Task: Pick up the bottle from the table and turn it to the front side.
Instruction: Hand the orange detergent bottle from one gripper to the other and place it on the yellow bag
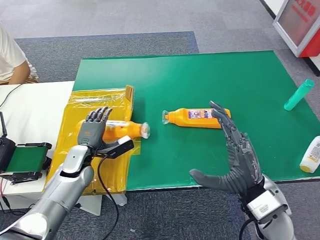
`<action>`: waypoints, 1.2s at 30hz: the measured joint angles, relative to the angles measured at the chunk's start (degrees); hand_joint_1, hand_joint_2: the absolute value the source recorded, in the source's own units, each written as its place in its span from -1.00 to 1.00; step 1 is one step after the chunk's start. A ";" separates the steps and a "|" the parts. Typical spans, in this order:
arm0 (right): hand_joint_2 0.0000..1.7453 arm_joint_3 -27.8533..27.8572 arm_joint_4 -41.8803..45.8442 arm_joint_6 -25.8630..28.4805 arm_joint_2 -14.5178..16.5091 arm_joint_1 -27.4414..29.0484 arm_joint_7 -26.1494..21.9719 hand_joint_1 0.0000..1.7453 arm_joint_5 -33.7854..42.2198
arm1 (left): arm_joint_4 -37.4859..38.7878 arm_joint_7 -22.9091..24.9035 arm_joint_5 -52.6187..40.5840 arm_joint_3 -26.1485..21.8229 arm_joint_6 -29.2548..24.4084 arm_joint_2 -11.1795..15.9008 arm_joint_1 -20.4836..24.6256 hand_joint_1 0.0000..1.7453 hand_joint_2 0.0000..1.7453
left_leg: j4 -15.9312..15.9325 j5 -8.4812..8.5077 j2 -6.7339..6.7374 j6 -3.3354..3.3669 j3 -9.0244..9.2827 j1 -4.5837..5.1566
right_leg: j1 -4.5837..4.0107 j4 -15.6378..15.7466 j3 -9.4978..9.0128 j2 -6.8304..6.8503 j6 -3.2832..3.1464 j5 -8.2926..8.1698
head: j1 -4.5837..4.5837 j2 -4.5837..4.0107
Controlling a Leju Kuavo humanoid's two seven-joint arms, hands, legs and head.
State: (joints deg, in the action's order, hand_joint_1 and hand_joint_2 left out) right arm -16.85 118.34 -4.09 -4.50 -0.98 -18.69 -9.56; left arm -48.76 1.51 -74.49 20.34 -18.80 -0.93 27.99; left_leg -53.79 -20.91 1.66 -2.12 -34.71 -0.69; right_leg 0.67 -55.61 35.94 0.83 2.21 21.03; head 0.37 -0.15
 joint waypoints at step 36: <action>1.00 1.11 0.97 2.05 -1.94 5.66 -3.73 -1.00 -1.55 | -39.95 -18.84 65.71 -9.52 19.85 0.86 -20.74 -1.00 1.00 | 0.00 -0.12 0.00 -0.01 -0.02 0.00 | 0.00 0.00 -0.01 -0.01 0.05 0.11 | 0.01 0.00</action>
State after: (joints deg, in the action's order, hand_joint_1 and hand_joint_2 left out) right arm -15.74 119.31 -2.04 -6.44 4.68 -22.43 -11.11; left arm -88.71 -17.33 -8.78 10.82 1.05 -0.07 7.25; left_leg -53.78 -21.03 1.66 -2.13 -34.73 -0.70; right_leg 0.67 -55.61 35.93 0.82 2.27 21.14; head 0.37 -0.15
